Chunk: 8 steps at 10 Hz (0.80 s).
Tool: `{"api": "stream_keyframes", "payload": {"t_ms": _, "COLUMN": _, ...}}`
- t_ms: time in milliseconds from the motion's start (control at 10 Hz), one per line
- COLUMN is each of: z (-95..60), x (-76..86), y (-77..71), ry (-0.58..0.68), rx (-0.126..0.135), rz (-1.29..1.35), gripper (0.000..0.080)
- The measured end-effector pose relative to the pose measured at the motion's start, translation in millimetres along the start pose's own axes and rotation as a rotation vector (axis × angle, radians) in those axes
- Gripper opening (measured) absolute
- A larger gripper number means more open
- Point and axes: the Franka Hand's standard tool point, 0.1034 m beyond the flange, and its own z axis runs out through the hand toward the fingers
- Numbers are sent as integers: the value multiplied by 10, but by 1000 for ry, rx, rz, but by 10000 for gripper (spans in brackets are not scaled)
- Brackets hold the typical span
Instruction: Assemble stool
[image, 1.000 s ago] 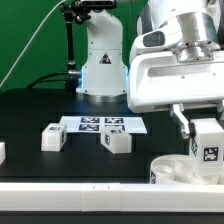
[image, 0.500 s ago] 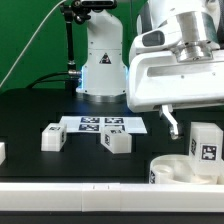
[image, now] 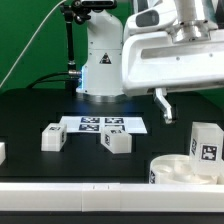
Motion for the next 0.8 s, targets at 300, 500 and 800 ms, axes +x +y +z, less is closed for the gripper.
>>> {"api": "stream_keyframes", "payload": {"t_ms": 300, "z": -1, "x": 20, "y": 40, "ry": 5, "rx": -3, "rz": -14, "gripper": 649}}
{"api": "stream_keyframes", "payload": {"t_ms": 500, "z": 9, "x": -6, "y": 44, "ry": -24, "rx": -2, "rz": 5, "gripper": 649}}
{"api": "stream_keyframes", "payload": {"t_ms": 800, "z": 37, "x": -107, "y": 34, "ry": -143, "rx": 7, "rz": 81, "gripper": 649}}
